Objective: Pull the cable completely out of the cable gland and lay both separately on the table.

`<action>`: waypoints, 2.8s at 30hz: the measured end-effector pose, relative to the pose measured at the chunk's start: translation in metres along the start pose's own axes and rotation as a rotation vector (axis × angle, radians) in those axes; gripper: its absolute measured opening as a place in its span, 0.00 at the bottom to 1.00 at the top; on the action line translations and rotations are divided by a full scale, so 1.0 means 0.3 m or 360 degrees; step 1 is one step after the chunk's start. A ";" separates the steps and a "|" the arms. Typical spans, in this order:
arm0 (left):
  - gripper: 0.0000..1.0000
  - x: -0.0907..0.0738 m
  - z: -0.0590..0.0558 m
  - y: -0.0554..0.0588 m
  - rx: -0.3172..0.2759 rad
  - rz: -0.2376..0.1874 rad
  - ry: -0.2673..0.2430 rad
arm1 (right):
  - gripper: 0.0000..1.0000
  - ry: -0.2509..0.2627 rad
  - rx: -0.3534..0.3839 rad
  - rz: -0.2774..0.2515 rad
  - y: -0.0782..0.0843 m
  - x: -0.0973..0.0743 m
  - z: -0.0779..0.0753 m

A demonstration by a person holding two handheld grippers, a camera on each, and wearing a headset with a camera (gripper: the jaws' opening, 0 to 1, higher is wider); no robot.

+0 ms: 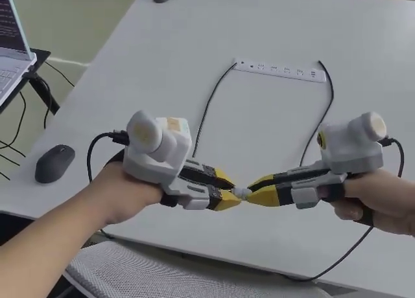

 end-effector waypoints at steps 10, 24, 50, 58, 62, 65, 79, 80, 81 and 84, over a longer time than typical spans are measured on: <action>0.15 0.000 -0.005 -0.004 0.0025 0.0010 0.0001 | 0.09 -0.0042 0.0023 0.0012 0.001 0.000 0.004; 0.15 0.011 -0.010 0.007 -0.0008 0.0037 0.0016 | 0.08 0.0206 -0.0632 0.0083 0.006 0.004 0.045; 0.16 0.012 -0.027 0.009 -0.0019 -0.0014 0.0026 | 0.08 0.0610 -0.1463 0.0270 0.025 0.017 0.102; 0.16 0.000 -0.015 0.001 -0.0016 -0.0006 0.0015 | 0.08 0.0630 -0.1442 0.0256 0.007 0.020 0.097; 0.16 -0.007 -0.012 -0.004 -0.0008 -0.0005 0.0008 | 0.08 0.0650 -0.1406 0.0240 0.001 0.022 0.098; 0.16 -0.012 -0.015 -0.008 0.0003 -0.0007 -0.0001 | 0.08 0.0672 -0.1368 0.0215 -0.002 0.023 0.101; 0.16 -0.006 -0.012 -0.005 0.0058 -0.0014 -0.0042 | 0.22 0.0880 -0.1087 0.0061 0.006 -0.053 0.099; 0.16 -0.006 -0.011 -0.006 0.0057 -0.0014 -0.0047 | 0.21 0.0935 -0.1079 0.0074 0.013 -0.062 0.088; 0.16 -0.006 -0.009 -0.008 0.0052 -0.0016 -0.0052 | 0.20 0.0974 -0.1078 0.0082 0.022 -0.066 0.080; 0.16 -0.006 -0.011 -0.016 0.0054 -0.0030 -0.0061 | 0.19 0.1083 -0.1088 0.0074 0.034 -0.068 0.063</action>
Point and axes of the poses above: the centre of the closed fingertips' face, and the gripper's own axes: x roughly forward along the fingers, z roughly to its left, y roughly out of its underside, the point moved 6 cm from there along -x, roughly backward along the fingers, and after that the axes turned 7 degrees about y, right-handed, at the moved point
